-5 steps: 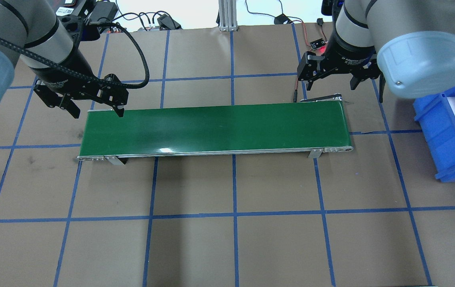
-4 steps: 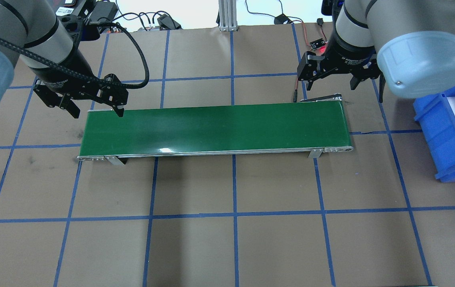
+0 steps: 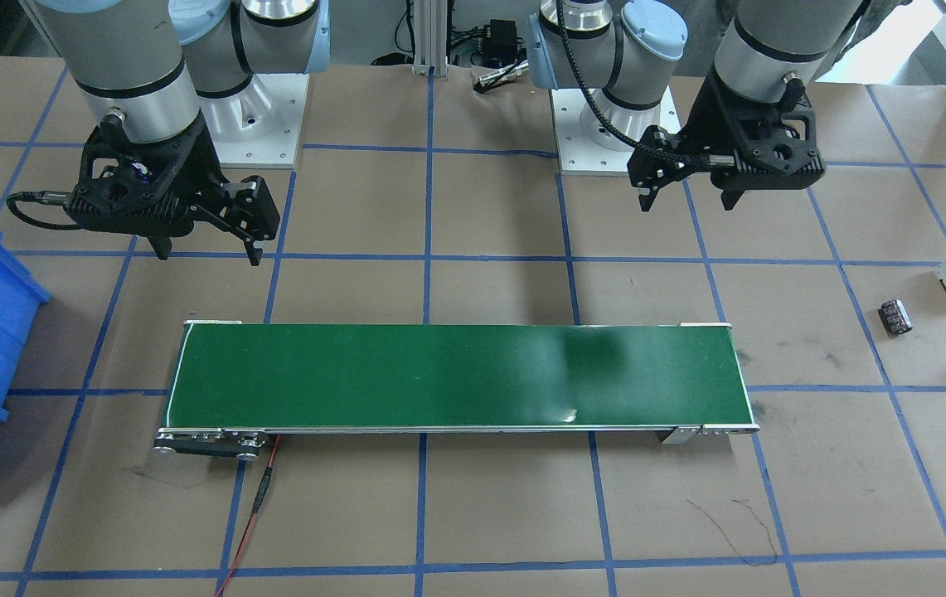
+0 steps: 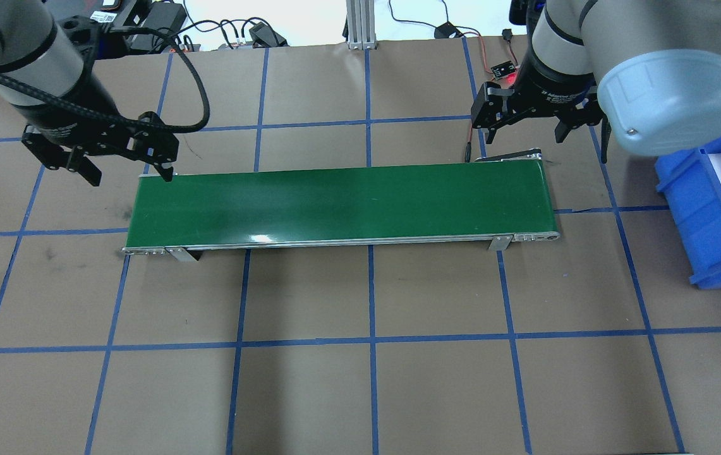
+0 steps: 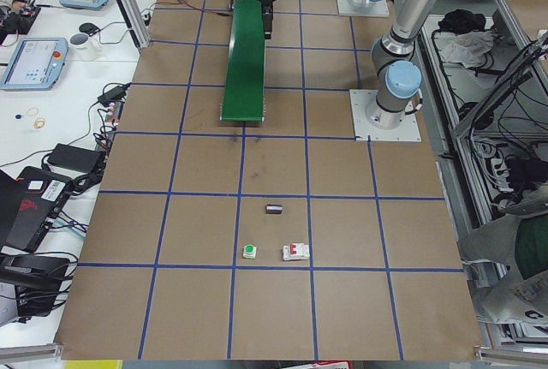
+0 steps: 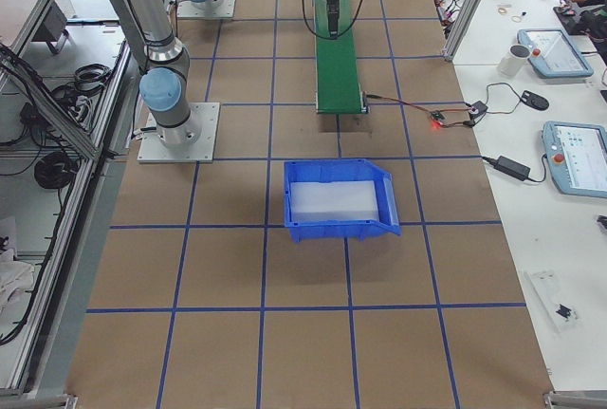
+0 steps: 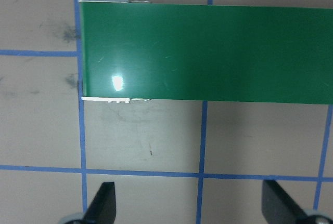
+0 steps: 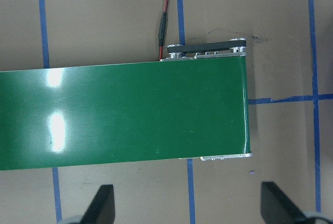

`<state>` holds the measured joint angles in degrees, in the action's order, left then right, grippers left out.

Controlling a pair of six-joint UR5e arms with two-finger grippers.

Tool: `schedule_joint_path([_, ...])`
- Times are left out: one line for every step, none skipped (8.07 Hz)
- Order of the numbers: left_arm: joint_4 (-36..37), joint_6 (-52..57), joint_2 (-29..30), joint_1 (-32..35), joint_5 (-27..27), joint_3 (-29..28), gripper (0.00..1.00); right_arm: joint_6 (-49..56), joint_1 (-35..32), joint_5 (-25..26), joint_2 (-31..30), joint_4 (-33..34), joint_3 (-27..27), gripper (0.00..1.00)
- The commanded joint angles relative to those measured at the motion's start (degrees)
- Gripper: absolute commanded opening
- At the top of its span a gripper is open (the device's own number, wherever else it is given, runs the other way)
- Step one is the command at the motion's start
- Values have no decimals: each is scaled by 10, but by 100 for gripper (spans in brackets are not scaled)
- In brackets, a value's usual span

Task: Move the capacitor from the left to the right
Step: 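Move the left gripper outward past the belt end toward the capacitor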

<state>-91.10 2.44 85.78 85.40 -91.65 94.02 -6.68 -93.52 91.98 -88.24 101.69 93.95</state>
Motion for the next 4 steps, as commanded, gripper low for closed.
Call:
schedule_joint_path([-7,2,-3,-96,12,7,100,0,0,0,0,0,0,100])
schedule_joint_path([-7,2,4,-140,28,11,100,0,0,0,0,0,0,100])
schedule_joint_path([-3,0,23,-186,31,19,100,0,0,0,0,0,0,100])
schedule_joint_path([3,6,46,-217,30,26,100,0,0,0,0,0,0,100])
